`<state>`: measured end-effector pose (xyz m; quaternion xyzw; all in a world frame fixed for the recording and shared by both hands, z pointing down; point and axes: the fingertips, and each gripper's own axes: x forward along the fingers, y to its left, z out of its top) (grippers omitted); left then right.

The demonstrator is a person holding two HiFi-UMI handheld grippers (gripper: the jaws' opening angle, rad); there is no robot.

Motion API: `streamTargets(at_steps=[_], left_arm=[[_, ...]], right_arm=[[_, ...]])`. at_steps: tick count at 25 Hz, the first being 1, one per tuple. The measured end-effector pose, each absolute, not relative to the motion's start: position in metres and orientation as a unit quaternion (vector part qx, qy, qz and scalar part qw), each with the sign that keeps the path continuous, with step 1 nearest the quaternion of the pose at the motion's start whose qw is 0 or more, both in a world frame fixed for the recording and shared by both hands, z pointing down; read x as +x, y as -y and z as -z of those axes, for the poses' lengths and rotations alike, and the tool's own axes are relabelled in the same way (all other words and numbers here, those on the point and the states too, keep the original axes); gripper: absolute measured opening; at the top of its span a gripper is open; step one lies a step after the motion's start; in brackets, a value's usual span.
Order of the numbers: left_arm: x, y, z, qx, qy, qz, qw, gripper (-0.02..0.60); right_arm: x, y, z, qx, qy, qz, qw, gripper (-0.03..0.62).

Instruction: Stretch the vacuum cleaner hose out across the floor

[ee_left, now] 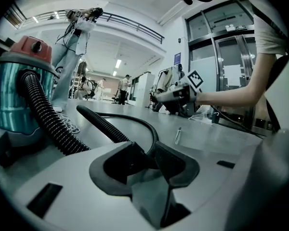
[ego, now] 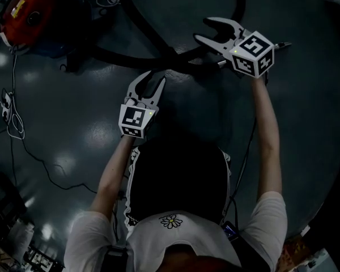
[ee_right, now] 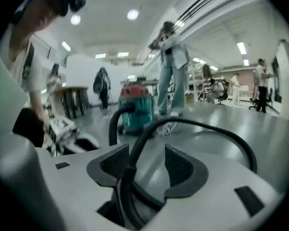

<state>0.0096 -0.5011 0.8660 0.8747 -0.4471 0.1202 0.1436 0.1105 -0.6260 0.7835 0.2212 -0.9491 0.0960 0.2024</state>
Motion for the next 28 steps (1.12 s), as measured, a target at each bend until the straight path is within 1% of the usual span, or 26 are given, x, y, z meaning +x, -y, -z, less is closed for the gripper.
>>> streamTargets(at_steps=[3,5,7,9,13,19,20,21,23,25,28], left_arm=[[0.013,0.500,-0.871,0.877,0.441,-0.124,0.145,0.147],[0.017,0.497,-0.875,0.879,0.436,-0.130,0.144,0.147],[0.022,0.496,-0.881,0.880,0.431,-0.136,0.145,0.147],[0.025,0.495,-0.886,0.881,0.428,-0.140,0.148,0.147],[0.030,0.491,-0.894,0.881,0.423,-0.148,0.149,0.147],[0.026,0.490,-0.908,0.878,0.427,-0.148,0.158,0.147],[0.026,0.489,-0.909,0.876,0.429,-0.146,0.164,0.147],[0.026,0.488,-0.908,0.875,0.430,-0.143,0.170,0.147],[0.028,0.489,-0.901,0.873,0.432,-0.136,0.180,0.147],[0.021,0.493,-0.883,0.867,0.442,-0.126,0.193,0.147],[0.000,0.491,-0.820,0.848,0.473,-0.096,0.218,0.147]], right_arm=[[0.146,0.580,-0.863,0.148,0.895,-0.040,0.420,0.241],[0.185,0.554,-0.917,0.098,0.837,0.001,0.538,0.241],[0.223,0.540,-0.961,0.055,0.775,0.048,0.628,0.241],[0.244,0.540,-0.993,0.027,0.732,0.088,0.675,0.241],[0.234,0.560,-1.032,0.031,0.703,0.157,0.693,0.241],[0.229,0.557,-1.060,-0.040,0.660,0.087,0.745,0.233],[0.228,0.555,-1.060,-0.052,0.656,0.086,0.748,0.203],[0.228,0.551,-1.060,-0.063,0.655,0.089,0.747,0.193],[0.226,0.541,-1.050,-0.076,0.670,0.081,0.734,0.189],[0.210,0.522,-1.020,-0.083,0.704,0.046,0.704,0.189],[0.151,0.469,-0.938,-0.112,0.778,-0.036,0.617,0.189]])
